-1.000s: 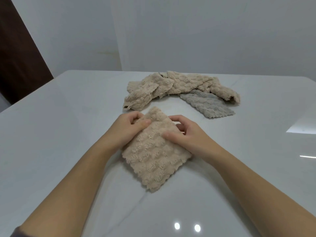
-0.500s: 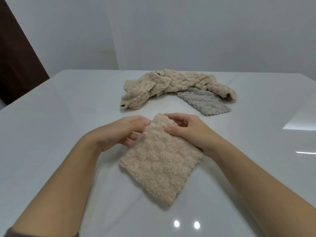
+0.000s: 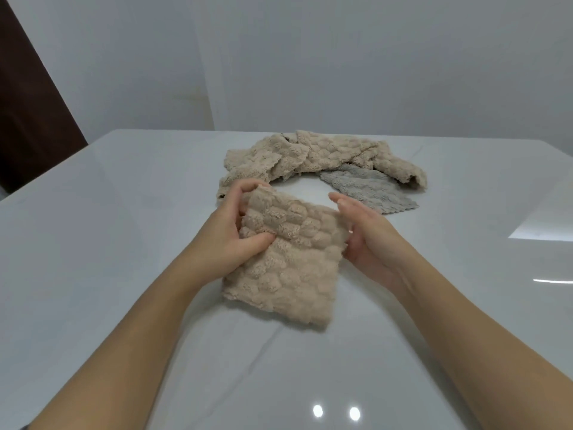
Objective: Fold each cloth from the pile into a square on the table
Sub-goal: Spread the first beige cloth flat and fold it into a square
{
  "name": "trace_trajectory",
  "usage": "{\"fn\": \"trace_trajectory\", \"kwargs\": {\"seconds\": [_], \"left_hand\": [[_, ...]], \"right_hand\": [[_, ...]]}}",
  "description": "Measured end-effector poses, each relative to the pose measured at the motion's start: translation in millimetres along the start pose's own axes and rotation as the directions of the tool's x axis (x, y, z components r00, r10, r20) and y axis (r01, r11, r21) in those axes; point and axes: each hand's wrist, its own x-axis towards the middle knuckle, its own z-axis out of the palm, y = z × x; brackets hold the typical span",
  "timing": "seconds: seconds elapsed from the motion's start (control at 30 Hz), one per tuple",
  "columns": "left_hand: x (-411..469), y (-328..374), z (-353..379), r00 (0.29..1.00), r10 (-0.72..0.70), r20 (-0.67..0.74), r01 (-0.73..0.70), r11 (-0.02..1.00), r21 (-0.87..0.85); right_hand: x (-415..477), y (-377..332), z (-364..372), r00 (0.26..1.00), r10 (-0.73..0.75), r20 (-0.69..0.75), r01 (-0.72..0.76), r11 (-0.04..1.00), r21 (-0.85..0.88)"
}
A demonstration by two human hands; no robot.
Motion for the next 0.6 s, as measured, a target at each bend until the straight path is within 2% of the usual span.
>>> {"fn": "trace_trajectory", "kwargs": {"seconds": [0.1,0.17,0.27,0.33,0.47,0.6], "left_hand": [[1.3,0.0,5.7,0.997,0.068,-0.045,-0.070,0.997,-0.025],[1.1,-0.4,8.4,0.994,0.097,-0.053,-0.099,0.995,-0.034],[0.4,0.1,7.0,0.992,0.114,-0.053,-0.116,0.993,-0.031],[-0.6,5.2,-0.1,0.994,0.100,-0.041,-0.101,0.995,-0.012],[-2.4,21.2,-23.7,0.982,0.176,0.072,-0.187,0.959,0.215],[-2.5,38.0,-42.5,0.921,0.244,0.303,-0.369,0.793,0.484]], "right_hand": [[-4.0,5.1,10.1,0.992,0.077,0.104,-0.076,0.997,-0.018],[-4.0,8.9,11.2,0.993,0.067,0.100,-0.062,0.997,-0.053],[-1.7,9.3,7.0,0.999,-0.031,-0.011,0.031,0.999,-0.026],[-1.4,7.2,6.4,0.988,-0.152,-0.040,0.147,0.985,-0.092],[-4.2,2.5,10.9,0.907,-0.420,0.030,0.404,0.845,-0.351],[-11.3,-4.8,15.7,0.807,-0.556,0.199,0.584,0.702,-0.408]]}}
